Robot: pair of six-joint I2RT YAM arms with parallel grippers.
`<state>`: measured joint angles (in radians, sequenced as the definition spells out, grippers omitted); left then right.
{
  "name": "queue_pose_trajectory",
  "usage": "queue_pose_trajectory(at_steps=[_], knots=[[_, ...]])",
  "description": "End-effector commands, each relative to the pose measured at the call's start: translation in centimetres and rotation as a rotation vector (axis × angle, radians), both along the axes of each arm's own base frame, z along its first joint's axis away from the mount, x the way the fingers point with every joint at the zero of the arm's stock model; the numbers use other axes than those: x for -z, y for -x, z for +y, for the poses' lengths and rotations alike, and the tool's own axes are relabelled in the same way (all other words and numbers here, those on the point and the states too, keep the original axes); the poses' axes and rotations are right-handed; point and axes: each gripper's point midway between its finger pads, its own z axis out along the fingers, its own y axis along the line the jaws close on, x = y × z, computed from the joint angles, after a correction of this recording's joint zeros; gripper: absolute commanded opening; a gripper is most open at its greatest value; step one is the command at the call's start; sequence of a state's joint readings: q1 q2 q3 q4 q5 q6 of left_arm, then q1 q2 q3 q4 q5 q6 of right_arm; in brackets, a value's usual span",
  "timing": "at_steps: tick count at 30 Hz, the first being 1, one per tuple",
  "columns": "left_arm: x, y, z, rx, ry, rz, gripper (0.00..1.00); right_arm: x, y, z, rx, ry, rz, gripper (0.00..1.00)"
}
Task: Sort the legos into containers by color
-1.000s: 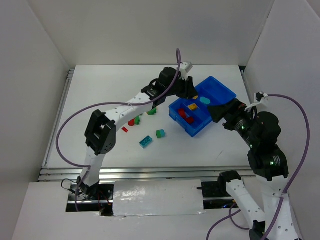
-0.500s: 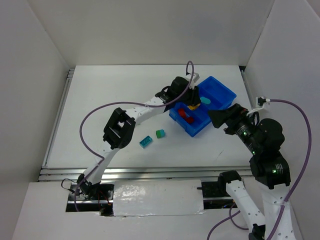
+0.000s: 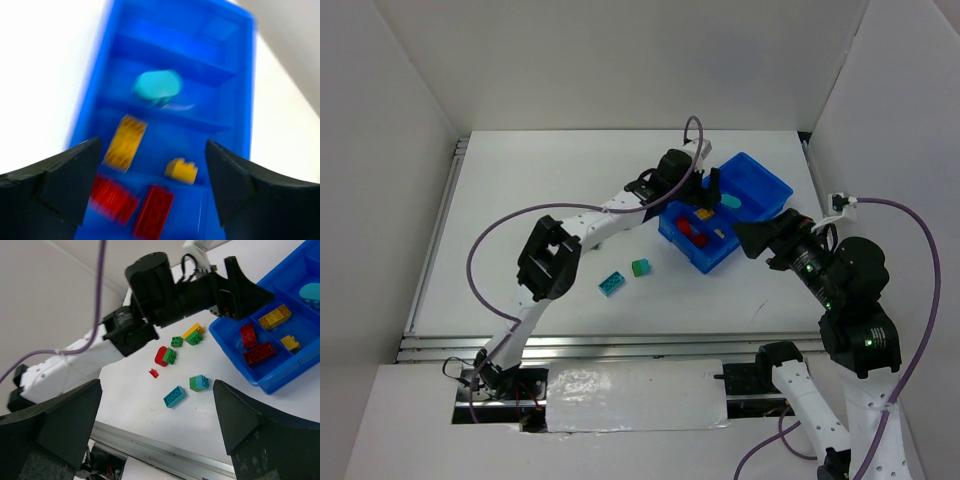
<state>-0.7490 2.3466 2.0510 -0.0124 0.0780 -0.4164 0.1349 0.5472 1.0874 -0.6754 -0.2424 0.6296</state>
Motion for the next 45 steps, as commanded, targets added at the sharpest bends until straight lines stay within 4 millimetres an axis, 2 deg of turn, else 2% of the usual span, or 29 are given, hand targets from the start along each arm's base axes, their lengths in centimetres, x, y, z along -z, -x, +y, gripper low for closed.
queue_pose_trajectory(at_steps=[1,2,3,4,5,6,7,8,9,11,12,14,15,17,18,19,20,21,22,23,25,32,35,37,41,42,45], knots=[[-11.9,-0.9,6.7,-0.250,0.018,-0.157,0.98,-0.5,0.1,0.4,-0.033,0.016,-0.022,1.00],[-11.2,-0.7,8.6,-0.311,-0.011,-0.122,0.99,-0.3,0.0,0.7,-0.053,0.015,-0.015,1.00],[-12.5,-0.6,12.3,-0.417,-0.047,-0.112,1.00,0.0,-0.3,0.9,-0.064,0.016,-0.005,1.00],[-11.1,-0.2,14.1,-0.473,-0.079,-0.068,1.00,0.6,-0.5,1.2,-0.076,0.015,0.011,1.00],[-12.3,0.4,16.1,-0.532,-0.072,-0.059,0.99,0.8,-0.5,1.5,-0.094,0.011,0.016,1.00],[-11.4,0.5,18.6,-0.601,-0.120,-0.029,1.00,1.1,-0.9,1.7,-0.102,0.008,0.027,1.00],[-9.9,1.0,19.6,-0.599,-0.160,-0.008,1.00,1.3,-1.1,1.7,-0.104,0.007,0.030,1.00],[-10.2,1.3,20.7,-0.602,-0.172,-0.017,1.00,1.5,-1.3,1.9,-0.111,0.009,0.038,0.99],[-8.6,1.7,21.4,-0.565,-0.239,-0.026,0.99,1.5,-1.3,2.0,-0.116,0.011,0.042,0.99],[-7.8,1.6,22.0,-0.459,-0.265,-0.034,0.99,1.7,-1.4,2.1,-0.128,0.020,0.056,0.99],[-6.2,2.7,20.5,-0.260,-0.287,-0.050,0.99,1.7,-1.3,2.3,-0.144,0.020,0.053,0.99],[-5.1,3.6,20.3,-0.087,-0.319,-0.121,0.99,1.8,-1.1,2.6,-0.164,0.023,0.048,1.00],[-2.8,4.0,21.0,-0.017,-0.420,-0.169,0.99,1.7,-1.0,2.8,-0.178,0.020,0.043,1.00],[-0.5,2.9,22.1,-0.018,-0.508,-0.176,1.00,1.7,-1.0,3.0,-0.190,0.020,0.042,1.00],[-0.8,1.8,22.2,-0.012,-0.532,-0.184,1.00,1.7,-0.9,3.2,-0.200,0.020,0.045,1.00],[2.3,1.2,22.5,0.017,-0.574,-0.115,1.00,1.8,-0.9,3.3,-0.206,0.022,0.045,1.00],[4.0,1.4,23.9,0.052,-0.594,-0.032,0.99,1.9,-1.0,3.5,-0.217,0.021,0.048,1.00],[3.6,0.5,23.4,0.095,-0.580,-0.032,0.99,1.8,-1.0,3.5,-0.220,0.020,0.046,1.00],[6.6,0.8,23.0,0.161,-0.568,0.044,0.98,1.8,-1.0,3.7,-0.232,0.019,0.048,1.00],[7.6,1.1,23.6,0.178,-0.577,0.091,0.98,1.8,-0.9,3.8,-0.241,0.018,0.046,1.00],[9.2,0.9,23.5,0.194,-0.586,0.120,0.97,1.9,-0.9,4.0,-0.249,0.017,0.048,1.00],[11.2,0.6,23.1,0.169,-0.548,0.146,0.98,1.7,-0.8,4.2,-0.263,0.022,0.046,1.00],[12.1,1.4,22.9,0.200,-0.541,0.196,0.86,1.7,-0.9,4.4,-0.269,0.020,0.046,1.00],[12.7,2.0,22.9,0.204,-0.531,0.209,0.82,1.8,-1.0,4.5,-0.275,0.017,0.049,1.00],[12.7,1.4,22.4,0.202,-0.511,0.190,0.81,1.9,-1.0,4.6,-0.282,0.016,0.052,0.99],[13.3,1.5,22.4,0.205,-0.517,0.209,0.81,1.9,-1.0,4.6,-0.281,0.017,0.051,1.00],[13.2,0.8,22.1,0.197,-0.513,0.207,0.72,2.1,-1.0,4.6,-0.282,0.021,0.055,1.00]])
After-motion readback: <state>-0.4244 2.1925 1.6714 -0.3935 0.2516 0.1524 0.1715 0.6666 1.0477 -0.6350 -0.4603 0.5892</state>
